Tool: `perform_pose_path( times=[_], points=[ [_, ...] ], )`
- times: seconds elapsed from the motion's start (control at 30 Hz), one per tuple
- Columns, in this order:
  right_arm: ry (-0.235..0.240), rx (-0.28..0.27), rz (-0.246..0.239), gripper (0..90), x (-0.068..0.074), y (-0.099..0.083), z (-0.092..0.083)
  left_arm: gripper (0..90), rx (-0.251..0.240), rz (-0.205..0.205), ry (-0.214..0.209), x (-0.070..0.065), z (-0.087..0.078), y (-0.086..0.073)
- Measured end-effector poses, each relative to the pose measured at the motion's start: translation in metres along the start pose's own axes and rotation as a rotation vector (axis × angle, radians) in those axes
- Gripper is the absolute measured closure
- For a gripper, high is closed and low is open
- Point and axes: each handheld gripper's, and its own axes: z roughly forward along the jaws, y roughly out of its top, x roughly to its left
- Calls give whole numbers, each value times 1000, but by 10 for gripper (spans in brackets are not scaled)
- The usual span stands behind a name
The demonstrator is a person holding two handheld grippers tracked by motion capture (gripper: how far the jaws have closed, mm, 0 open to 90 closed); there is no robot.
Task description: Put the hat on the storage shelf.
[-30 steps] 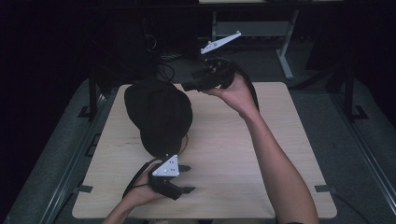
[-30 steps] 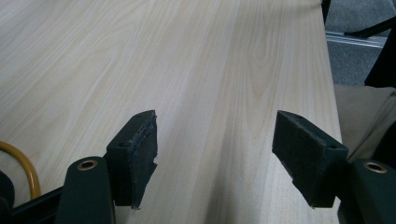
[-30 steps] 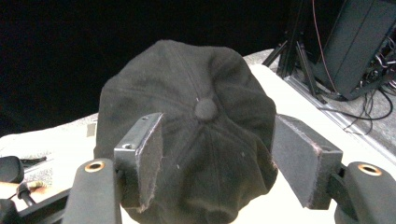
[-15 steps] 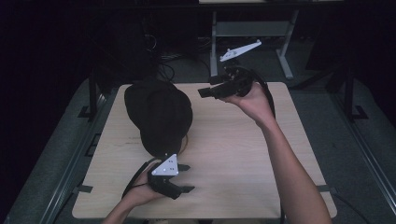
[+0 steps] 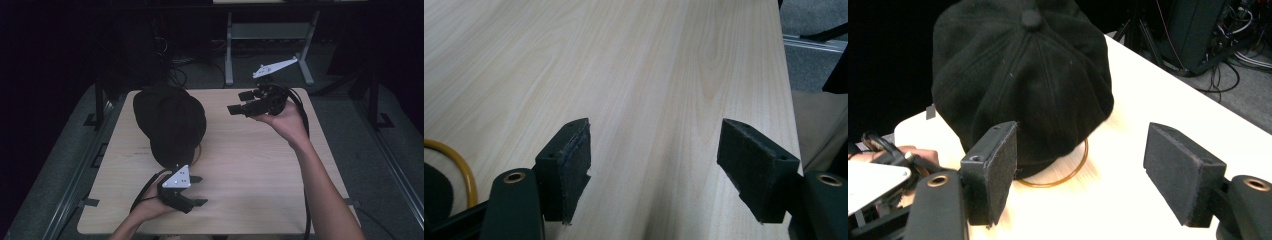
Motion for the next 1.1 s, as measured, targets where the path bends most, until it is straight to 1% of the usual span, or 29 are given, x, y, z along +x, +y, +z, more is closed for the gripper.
perform_pose_path(
  times=[0.03,0.27,0.4,0.43,0.47,0.5,0.53,0.7,0.8,0.83,0.93,1.0,1.03,1.1],
  points=[
    [-5,-1,6,286,-1,-5,-2,296,-1,-1,1,0,0,0],
    [-17,12,31,275,-6,-23,-9,294,-2,-18,4,2,-1,-2],
    [-24,12,46,269,-8,-33,-13,294,7,-11,7,3,-2,-2],
    [-26,8,47,268,-8,-35,-14,294,4,-16,8,3,-2,-2],
    [-26,10,59,264,-9,-38,-16,294,3,-18,9,3,-2,-2],
    [-31,6,56,262,-9,-41,-17,293,3,-19,8,3,-2,-2],
    [-35,5,61,258,-9,-44,-18,292,3,-13,10,4,-2,-2],
    [-48,-5,78,251,-10,-57,-25,282,-6,-32,8,4,-2,-2],
    [-53,-11,94,244,-10,-65,-29,277,-6,-35,10,4,-2,-2],
    [-54,-10,95,242,-10,-67,-30,276,-1,-29,12,5,-3,-2],
    [-61,-10,109,238,-10,-76,-34,271,-10,-45,13,5,-3,-2],
    [-61,-9,112,238,-10,-78,-35,267,-11,-45,16,5,-3,-2],
    [-63,-7,119,237,-10,-85,-36,265,-11,-45,17,5,-3,-2],
    [-62,-2,121,234,-10,-87,-37,263,-9,-44,20,5,-3,-2]
  ],
)
